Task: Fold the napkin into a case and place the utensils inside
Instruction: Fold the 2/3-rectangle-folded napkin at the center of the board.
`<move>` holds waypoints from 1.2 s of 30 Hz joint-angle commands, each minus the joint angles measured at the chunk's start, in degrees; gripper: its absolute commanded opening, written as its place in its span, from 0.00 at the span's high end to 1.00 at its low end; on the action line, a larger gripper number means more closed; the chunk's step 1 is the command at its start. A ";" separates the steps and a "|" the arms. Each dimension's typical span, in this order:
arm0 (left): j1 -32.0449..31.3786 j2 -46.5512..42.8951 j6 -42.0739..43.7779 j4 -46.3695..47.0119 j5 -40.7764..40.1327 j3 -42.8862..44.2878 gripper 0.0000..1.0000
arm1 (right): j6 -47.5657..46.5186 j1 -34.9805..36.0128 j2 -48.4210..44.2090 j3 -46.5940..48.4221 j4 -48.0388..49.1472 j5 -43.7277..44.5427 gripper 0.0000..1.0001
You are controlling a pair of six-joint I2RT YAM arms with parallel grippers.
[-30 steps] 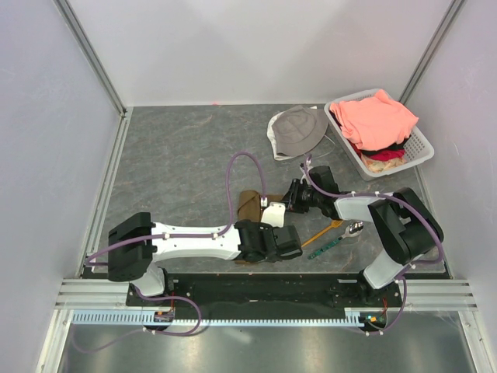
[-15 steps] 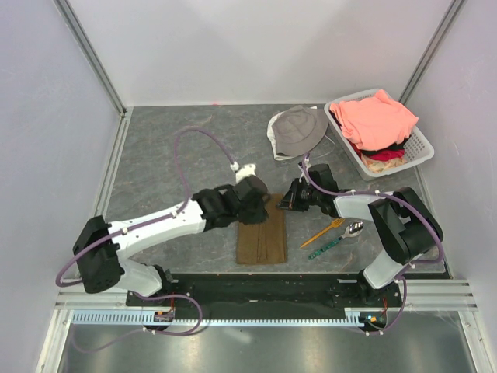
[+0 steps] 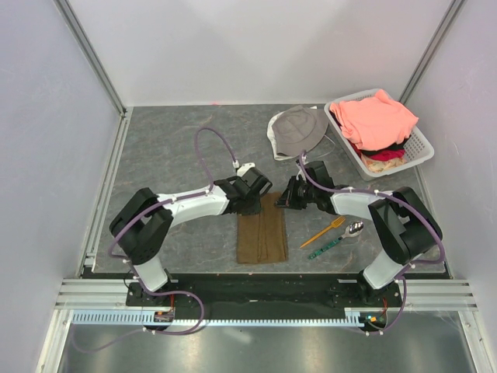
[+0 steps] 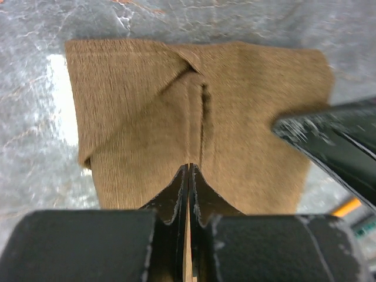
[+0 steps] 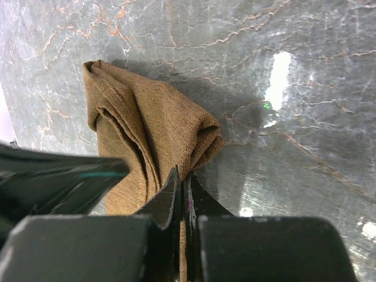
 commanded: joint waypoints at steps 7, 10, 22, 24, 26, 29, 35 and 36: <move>1.03 7.36 2.09 8.41 -1.84 0.95 0.97 | 5.37 3.44 -2.21 4.82 -2.50 3.67 1.00; 1.03 7.28 0.42 12.27 0.71 -1.77 0.98 | 11.42 5.64 -2.48 5.00 -1.01 5.34 1.00; 1.03 2.98 -0.29 18.26 3.44 -8.80 0.98 | 34.66 9.07 0.60 -4.58 16.05 15.35 1.00; 1.12 0.17 0.06 17.83 3.88 -9.33 0.97 | 33.70 9.07 0.60 -4.05 14.39 15.98 1.00; 1.12 -1.68 -0.02 16.51 4.14 -9.25 0.95 | 33.51 9.07 0.51 -4.14 14.20 16.24 1.00; 1.56 -4.85 -0.55 12.74 4.67 -8.64 0.93 | 32.90 9.07 0.25 -4.14 12.89 16.50 1.00; 2.70 -10.74 -0.11 9.30 3.62 -10.91 0.95 | 30.88 9.07 -1.42 -3.26 9.90 17.65 1.00; 3.05 -11.35 -0.20 9.39 3.01 -11.44 0.95 | 30.88 8.99 -1.51 -3.17 9.64 17.65 1.00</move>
